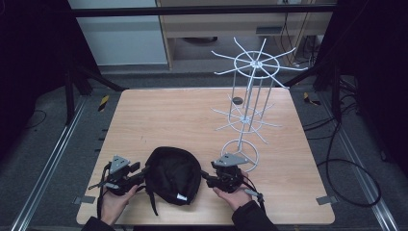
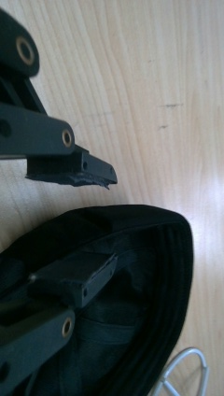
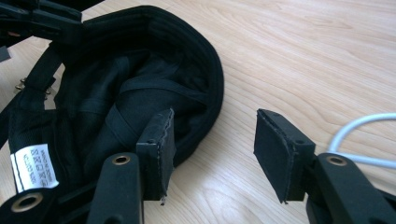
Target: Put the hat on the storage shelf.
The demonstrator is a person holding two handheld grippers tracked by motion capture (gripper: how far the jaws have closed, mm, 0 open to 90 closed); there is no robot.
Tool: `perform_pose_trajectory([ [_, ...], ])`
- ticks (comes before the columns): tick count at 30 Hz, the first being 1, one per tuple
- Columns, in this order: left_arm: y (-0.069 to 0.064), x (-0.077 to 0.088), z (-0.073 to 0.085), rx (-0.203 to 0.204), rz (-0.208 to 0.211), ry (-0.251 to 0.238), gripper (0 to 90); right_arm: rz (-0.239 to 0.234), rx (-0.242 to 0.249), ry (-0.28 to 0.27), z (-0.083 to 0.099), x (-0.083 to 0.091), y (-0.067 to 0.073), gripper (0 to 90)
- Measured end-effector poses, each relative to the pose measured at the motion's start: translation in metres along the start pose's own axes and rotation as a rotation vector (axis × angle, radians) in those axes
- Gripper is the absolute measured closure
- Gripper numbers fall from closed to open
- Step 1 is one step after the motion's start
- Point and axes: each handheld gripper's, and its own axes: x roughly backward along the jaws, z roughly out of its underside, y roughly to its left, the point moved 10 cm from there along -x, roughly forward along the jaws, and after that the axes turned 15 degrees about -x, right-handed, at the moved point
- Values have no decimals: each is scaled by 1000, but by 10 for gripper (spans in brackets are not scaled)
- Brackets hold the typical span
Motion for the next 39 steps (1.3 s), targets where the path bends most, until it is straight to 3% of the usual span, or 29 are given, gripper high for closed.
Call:
perform_pose_trajectory([
  [7,-4,-5,7,-18,19,46,698,-19,2,50,7,-18,11,469],
  [15,-6,-8,14,-27,32,96,772,-13,-11,116,20,-32,12,494],
  [23,-6,-11,20,-29,43,137,801,-3,-30,128,22,-38,7,571],
  [31,-7,-12,22,-27,54,155,817,15,-44,155,27,-43,3,547],
  [35,-9,-12,22,-22,59,151,819,10,-56,178,30,-45,2,656],
  [39,-13,-12,20,-7,85,144,821,3,-62,141,25,-39,4,816],
])
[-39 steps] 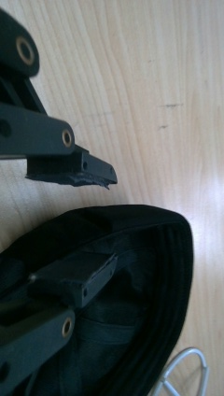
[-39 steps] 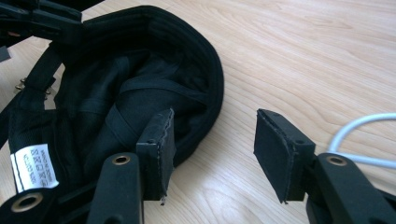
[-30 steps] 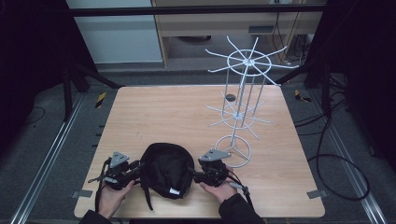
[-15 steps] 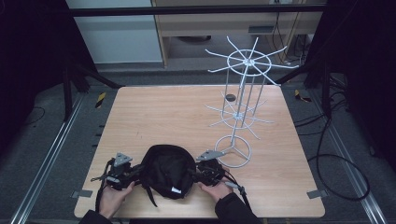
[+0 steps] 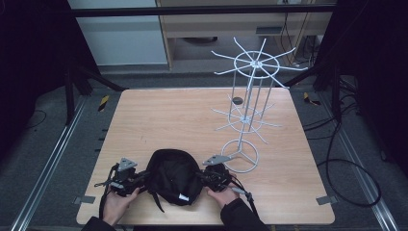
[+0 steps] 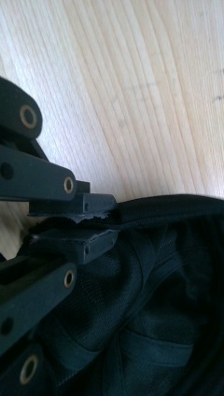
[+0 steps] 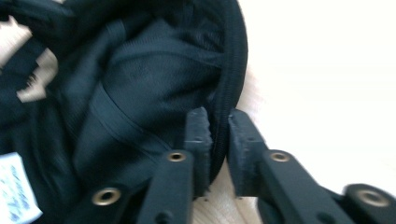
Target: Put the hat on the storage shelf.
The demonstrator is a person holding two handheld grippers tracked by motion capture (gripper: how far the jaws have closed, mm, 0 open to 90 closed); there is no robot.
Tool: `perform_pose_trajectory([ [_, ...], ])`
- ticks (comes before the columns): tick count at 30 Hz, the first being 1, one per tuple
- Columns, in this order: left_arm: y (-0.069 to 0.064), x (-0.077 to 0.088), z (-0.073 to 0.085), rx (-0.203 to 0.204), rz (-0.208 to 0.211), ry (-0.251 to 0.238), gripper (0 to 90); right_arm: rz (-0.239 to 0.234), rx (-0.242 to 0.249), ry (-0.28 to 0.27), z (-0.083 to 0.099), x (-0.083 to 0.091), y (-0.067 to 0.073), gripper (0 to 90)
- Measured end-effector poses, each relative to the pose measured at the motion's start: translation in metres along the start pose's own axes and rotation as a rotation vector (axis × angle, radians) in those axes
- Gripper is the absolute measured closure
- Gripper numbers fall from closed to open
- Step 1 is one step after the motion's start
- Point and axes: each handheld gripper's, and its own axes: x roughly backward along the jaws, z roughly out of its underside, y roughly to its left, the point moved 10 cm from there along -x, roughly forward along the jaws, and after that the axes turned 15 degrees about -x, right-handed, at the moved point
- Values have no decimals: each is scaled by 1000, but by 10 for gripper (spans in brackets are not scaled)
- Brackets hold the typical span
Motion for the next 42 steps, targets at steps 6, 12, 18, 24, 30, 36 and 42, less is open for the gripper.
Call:
perform_pose_trajectory([
  [6,-9,-4,-10,-12,10,-39,826,-27,117,-169,-28,32,18,838],
  [12,-17,-21,-22,-26,9,-39,826,-83,235,-224,-35,48,42,842],
  [18,-16,-29,-26,-29,7,-41,805,-91,270,-173,-22,38,46,840],
  [24,-8,-13,-36,-3,-10,-118,682,-50,260,-174,-19,37,39,835],
  [30,-16,13,-56,22,47,-229,608,-29,269,-173,-16,36,35,835],
  [36,-41,17,-74,23,131,-280,534,-31,287,-179,-14,36,38,835],
  [42,-55,7,-87,21,160,-291,451,-46,294,-178,-13,36,41,833],
])
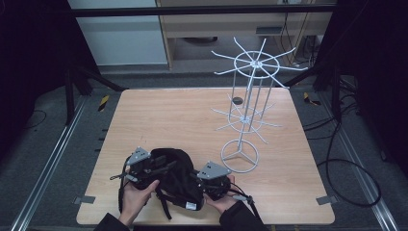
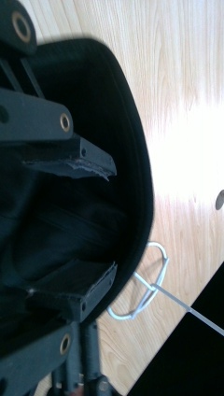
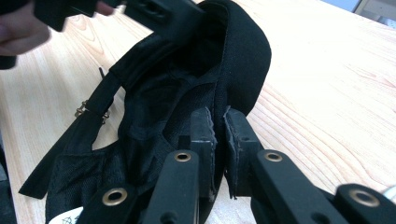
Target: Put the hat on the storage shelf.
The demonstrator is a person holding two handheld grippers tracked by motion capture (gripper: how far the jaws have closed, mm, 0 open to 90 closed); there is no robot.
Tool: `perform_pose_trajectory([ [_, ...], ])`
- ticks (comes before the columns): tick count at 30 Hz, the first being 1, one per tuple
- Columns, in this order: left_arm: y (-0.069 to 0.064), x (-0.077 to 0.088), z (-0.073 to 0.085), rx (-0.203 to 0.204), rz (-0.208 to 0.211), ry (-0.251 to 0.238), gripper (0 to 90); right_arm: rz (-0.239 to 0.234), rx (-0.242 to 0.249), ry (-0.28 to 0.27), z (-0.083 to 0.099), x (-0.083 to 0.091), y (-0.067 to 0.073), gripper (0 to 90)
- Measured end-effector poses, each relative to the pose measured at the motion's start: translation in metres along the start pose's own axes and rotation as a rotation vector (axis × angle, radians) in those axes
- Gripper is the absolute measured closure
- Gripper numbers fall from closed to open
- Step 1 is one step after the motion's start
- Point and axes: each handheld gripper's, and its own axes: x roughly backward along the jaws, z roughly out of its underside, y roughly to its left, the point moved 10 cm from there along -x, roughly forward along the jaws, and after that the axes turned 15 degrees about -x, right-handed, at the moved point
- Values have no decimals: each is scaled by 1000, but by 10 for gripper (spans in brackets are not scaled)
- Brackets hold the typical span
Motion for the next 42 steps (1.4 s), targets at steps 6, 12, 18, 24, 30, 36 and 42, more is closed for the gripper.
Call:
perform_pose_trajectory([
  [6,-6,-8,-6,38,26,-23,403,-21,15,2,1,-1,4,834],
  [12,-11,-14,-10,51,31,-25,370,-36,28,8,3,-3,8,836],
  [18,-16,-24,-5,41,33,18,360,-57,46,8,4,-3,13,837],
  [24,-18,-27,-4,54,45,41,467,-80,62,19,7,-5,17,836],
  [30,-24,-26,-4,80,85,45,711,-95,38,23,7,-5,18,788],
  [36,-24,-15,-13,87,103,4,785,-157,-14,-1,-1,9,21,650],
  [42,-23,6,-34,43,79,-81,808,-166,-60,-81,-19,35,10,570],
])
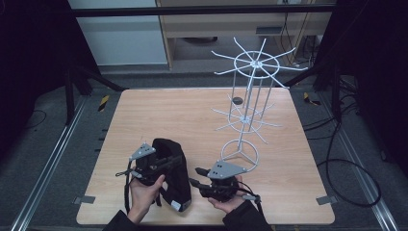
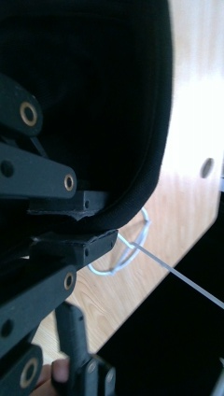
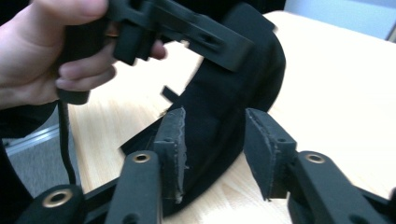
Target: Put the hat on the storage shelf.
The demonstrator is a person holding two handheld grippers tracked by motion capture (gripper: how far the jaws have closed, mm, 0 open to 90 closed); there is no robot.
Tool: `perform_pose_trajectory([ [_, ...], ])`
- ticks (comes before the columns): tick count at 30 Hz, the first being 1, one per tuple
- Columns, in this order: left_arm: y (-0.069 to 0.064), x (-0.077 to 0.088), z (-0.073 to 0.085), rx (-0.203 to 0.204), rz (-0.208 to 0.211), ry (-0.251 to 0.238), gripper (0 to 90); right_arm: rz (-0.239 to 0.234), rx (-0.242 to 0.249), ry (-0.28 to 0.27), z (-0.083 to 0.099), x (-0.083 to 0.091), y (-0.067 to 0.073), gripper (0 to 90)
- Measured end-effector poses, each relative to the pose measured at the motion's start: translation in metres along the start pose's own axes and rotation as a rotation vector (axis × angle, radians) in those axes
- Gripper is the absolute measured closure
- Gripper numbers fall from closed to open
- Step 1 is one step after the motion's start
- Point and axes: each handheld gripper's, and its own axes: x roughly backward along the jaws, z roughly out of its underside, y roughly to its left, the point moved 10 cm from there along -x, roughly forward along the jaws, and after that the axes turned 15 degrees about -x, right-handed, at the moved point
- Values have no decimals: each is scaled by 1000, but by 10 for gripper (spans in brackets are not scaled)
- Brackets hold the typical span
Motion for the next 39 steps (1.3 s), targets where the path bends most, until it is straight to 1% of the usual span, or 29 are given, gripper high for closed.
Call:
perform_pose_trajectory([
  [3,-2,7,-9,-22,-9,-33,813,3,-29,8,2,1,-6,546],
  [5,-5,11,-14,-33,-5,-51,815,-2,-50,29,7,-3,-7,522],
  [6,-7,13,-17,-38,-4,-61,815,-6,-51,32,8,-5,-6,507],
  [8,-11,16,-22,-52,1,-82,815,-20,-60,51,13,-11,-3,478],
  [12,-19,20,-28,-64,23,-109,815,-59,-70,65,18,-20,5,401],
  [15,-26,21,-31,-76,39,-122,817,-81,-77,74,22,-26,8,370],
  [16,-28,21,-31,-81,48,-124,817,-84,-78,77,22,-27,9,373],
  [18,-32,20,-32,-89,62,-127,819,-82,-69,85,25,-30,8,406],
  [22,-39,20,-32,-105,90,-128,821,-82,-49,93,27,-33,10,644],
  [23,-40,20,-32,-107,93,-129,821,-82,-46,92,27,-33,10,721],
  [25,-41,20,-33,-111,104,-128,821,-81,-52,92,27,-32,9,851],
  [27,-42,20,-33,-113,107,-130,822,-82,-59,94,27,-30,7,882],
  [30,-42,20,-32,-122,109,-128,822,-67,-55,102,27,-28,3,893],
  [31,-42,20,-32,-122,109,-128,822,-50,-45,101,27,-27,1,894],
  [34,-42,22,-33,-137,118,-141,822,26,0,93,23,-22,-9,894],
  [35,-42,22,-33,-141,121,-143,823,62,25,88,20,-19,-13,894],
  [36,-42,23,-32,-146,122,-144,822,73,29,88,19,-17,-16,895],
  [38,-41,23,-30,-152,121,-137,821,114,54,87,16,-11,-23,895],
  [39,-41,23,-27,-153,121,-132,820,121,60,91,16,-9,-24,895],
])
